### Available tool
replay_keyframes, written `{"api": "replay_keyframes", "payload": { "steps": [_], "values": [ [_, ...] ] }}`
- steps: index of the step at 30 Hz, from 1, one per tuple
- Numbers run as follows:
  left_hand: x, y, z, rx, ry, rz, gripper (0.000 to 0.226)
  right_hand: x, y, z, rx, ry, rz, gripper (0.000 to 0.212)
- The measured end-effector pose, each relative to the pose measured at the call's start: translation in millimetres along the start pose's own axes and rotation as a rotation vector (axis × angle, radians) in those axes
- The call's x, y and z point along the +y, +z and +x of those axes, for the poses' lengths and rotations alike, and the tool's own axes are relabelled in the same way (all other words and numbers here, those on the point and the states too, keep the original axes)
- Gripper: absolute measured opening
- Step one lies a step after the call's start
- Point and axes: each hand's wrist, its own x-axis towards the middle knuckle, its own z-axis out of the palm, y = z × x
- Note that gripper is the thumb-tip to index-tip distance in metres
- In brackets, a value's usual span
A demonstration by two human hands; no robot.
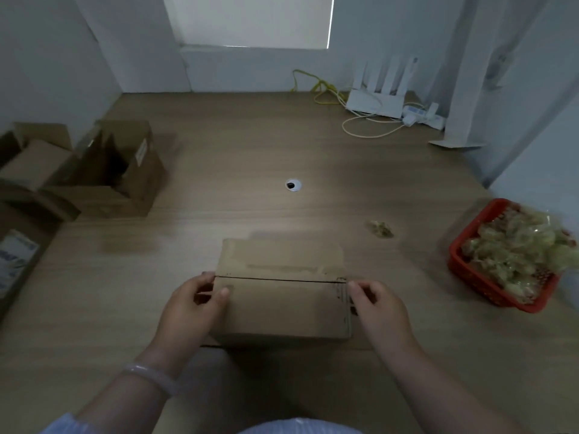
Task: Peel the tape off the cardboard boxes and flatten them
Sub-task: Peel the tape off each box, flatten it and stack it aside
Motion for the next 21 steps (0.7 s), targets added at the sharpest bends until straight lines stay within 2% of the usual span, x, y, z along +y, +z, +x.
{"api": "replay_keyframes", "payload": {
  "steps": [1, 4, 6, 8, 10, 11, 13, 15, 17, 18, 21],
  "values": [
    [-3.3, -3.1, 0.6, 0.004, -0.061, -0.110, 0.002, -3.0, 1.6, 1.0, -0.012, 0.068, 0.051, 0.022],
    [-3.2, -14.7, -1.0, -0.029, -0.223, -0.377, 0.028, -17.4, 8.5, 5.8, -0.146, 0.313, 0.295, 0.032],
    [3.3, -24.8, -1.9, -0.108, -0.261, -0.429, 0.034, -21.8, 7.0, 10.7, -0.238, 0.283, 0.209, 0.031],
    [7.9, -34.7, -0.5, -0.194, -0.285, -0.428, 0.040, -28.3, 2.7, 16.4, -0.339, 0.156, 0.017, 0.023],
    [10.3, -42.5, 3.7, -0.242, -0.261, -0.300, 0.031, -39.9, -0.8, 18.9, -0.490, 0.094, -0.116, 0.016],
    [9.7, -45.3, 8.6, -0.261, -0.210, -0.199, 0.023, -43.7, -0.6, 20.4, -0.550, 0.061, -0.185, 0.029],
    [8.8, -49.8, 18.0, -0.400, -0.060, 0.073, 0.011, -49.4, 3.7, 24.9, -0.576, -0.019, -0.382, 0.064],
    [7.2, -48.8, 29.2, -0.523, 0.054, 0.449, 0.058, -55.7, 10.5, 25.9, -0.575, -0.067, -0.572, 0.096],
    [9.7, -40.5, 37.7, -0.529, 0.055, 0.605, 0.098, -62.7, 19.1, 25.5, -0.556, -0.056, -0.683, 0.110],
    [11.6, -34.4, 39.8, -0.498, 0.038, 0.620, 0.106, -66.7, 24.2, 25.2, -0.544, -0.027, -0.698, 0.113],
    [16.9, -9.8, 43.7, -0.362, 0.033, 0.669, 0.109, -74.8, 43.8, 25.0, -0.515, 0.047, -0.784, 0.122]
  ]
}}
